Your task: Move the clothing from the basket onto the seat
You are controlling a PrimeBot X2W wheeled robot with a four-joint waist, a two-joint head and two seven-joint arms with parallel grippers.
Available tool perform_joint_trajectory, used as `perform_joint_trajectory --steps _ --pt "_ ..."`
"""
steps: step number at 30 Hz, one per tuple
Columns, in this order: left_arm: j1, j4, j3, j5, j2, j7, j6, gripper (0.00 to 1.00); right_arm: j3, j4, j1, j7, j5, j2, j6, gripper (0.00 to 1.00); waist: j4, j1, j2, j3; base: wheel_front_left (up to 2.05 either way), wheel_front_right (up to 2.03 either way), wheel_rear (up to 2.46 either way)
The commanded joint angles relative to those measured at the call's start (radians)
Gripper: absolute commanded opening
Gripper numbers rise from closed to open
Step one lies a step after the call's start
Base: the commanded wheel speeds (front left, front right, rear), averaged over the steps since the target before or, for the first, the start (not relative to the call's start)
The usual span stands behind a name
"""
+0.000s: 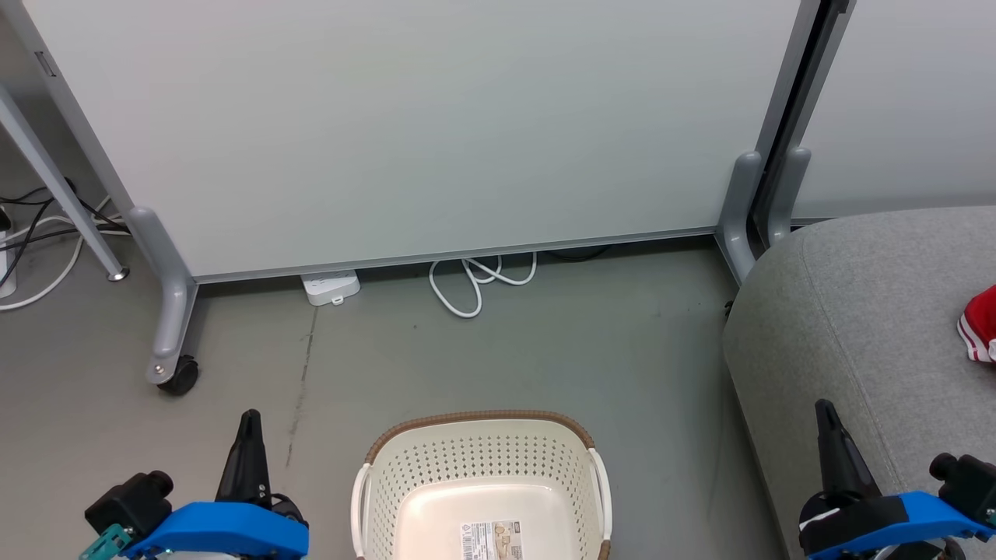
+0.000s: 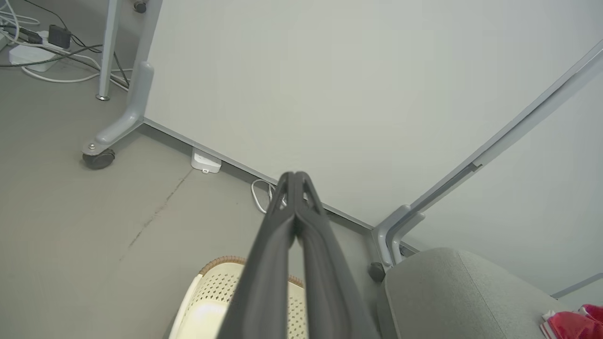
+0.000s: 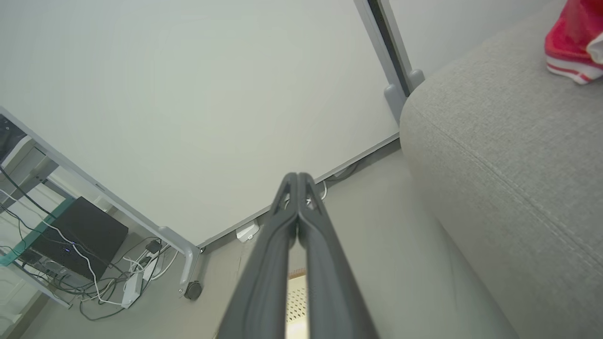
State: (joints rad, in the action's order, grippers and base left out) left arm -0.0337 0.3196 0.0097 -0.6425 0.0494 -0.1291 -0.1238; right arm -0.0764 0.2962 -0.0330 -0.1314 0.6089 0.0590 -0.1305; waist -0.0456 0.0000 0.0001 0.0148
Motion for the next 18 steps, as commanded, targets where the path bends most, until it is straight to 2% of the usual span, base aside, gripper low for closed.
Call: perform_joint_trajectory --steps 1,18 --pt "-0.033 -0.019 0.007 -0.032 0.001 0.007 -0.003 0.0 -0.004 -0.019 -0.029 0.007 0.035 0.001 0.0 0.0 0.001 0.0 -0.0001 0.0 0.0 0.0 0.0" --pt "-0.048 -0.035 0.034 -0.278 0.001 0.07 -0.005 0.0 -0.013 -0.029 -0.046 0.07 0.29 -0.002 0.0 0.0 0.009 0.0 -0.0001 -0.003 0.0 0.0 0.0"
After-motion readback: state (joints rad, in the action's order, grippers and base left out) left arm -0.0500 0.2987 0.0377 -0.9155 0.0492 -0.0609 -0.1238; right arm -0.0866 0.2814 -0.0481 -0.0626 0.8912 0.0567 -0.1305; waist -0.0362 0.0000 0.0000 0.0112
